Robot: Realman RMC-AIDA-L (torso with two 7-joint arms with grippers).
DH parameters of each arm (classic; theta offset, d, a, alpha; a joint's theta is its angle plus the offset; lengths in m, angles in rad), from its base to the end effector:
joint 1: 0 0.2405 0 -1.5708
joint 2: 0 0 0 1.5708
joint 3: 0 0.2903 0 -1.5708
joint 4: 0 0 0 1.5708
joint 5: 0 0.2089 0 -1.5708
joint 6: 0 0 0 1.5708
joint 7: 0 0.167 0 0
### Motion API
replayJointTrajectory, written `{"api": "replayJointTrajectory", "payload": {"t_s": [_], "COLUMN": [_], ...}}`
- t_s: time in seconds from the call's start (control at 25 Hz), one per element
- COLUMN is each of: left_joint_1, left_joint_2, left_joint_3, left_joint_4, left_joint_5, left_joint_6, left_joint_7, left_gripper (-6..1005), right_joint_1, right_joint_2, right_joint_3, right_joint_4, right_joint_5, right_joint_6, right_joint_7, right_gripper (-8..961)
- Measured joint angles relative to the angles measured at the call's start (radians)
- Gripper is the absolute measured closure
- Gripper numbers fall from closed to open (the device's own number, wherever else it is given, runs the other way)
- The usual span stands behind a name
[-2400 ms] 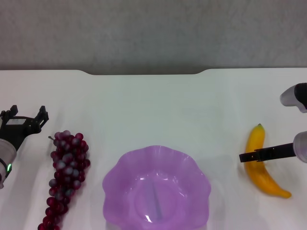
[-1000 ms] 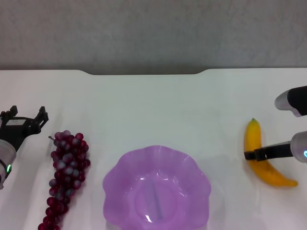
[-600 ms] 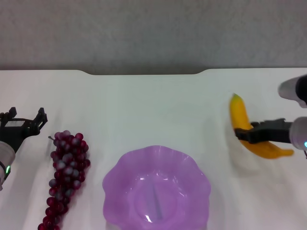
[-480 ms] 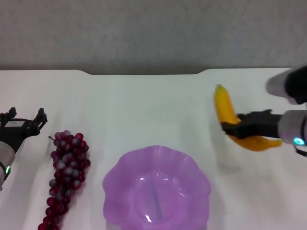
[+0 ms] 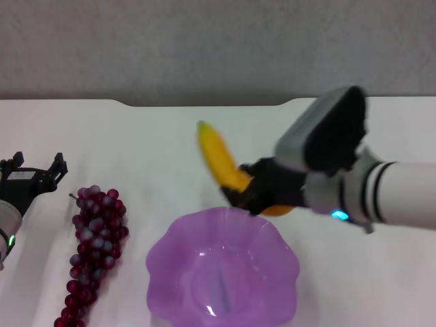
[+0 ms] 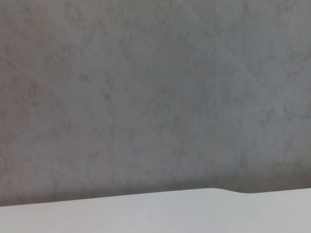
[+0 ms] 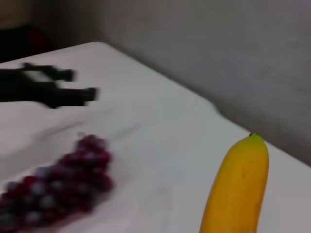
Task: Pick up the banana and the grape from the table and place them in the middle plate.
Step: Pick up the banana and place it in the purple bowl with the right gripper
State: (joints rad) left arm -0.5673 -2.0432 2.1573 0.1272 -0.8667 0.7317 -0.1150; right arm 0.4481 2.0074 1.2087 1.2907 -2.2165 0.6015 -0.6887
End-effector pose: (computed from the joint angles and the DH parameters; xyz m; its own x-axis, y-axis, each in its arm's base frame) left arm -0.3860 0.4143 -0.0309 0.7179 0.2609 0.6454 0.6728 -0.0217 -0.7395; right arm 0.1732 0.3829 -0.1117 0.9347 -0.2913 -0.2038 -0.3552 -0.7900 -0.4997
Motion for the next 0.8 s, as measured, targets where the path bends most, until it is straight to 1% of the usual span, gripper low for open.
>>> {"api": "replayJointTrajectory", "payload": {"t_s": [0.16,0.32,0.44,0.64,0.8], "left_joint_1": [-0.001,-0.001,0.001,0.002,0.0], "left_joint_2": [0.0,0.0,0.0,0.002,0.002], "left_joint_3": [0.001,0.001,0.001,0.001,0.001], "left_joint_4": [0.0,0.0,0.0,-0.006,-0.006], "left_joint_5": [0.0,0.0,0.0,0.0,0.0], "left_joint_6": [0.0,0.0,0.0,0.0,0.0], "left_joint_7": [0.0,0.0,0.0,0.0,0.0], "left_gripper": [207,207,207,207,207], "right_joint_1": [0.026,0.03,0.028,0.003,-0.039], "right_joint_2": [0.001,0.002,-0.002,-0.001,0.0], "right_joint_3": [-0.077,-0.144,-0.197,-0.24,-0.251], "right_joint_4": [-0.006,0.002,0.026,0.045,0.049], "right_joint_5": [0.01,0.011,0.008,0.004,0.001], "right_joint_6": [-0.005,-0.003,0.015,0.0,-0.043], "right_joint_7": [0.0,-0.001,-0.007,-0.055,-0.089], "right_gripper": [441,442,442,443,443]}}
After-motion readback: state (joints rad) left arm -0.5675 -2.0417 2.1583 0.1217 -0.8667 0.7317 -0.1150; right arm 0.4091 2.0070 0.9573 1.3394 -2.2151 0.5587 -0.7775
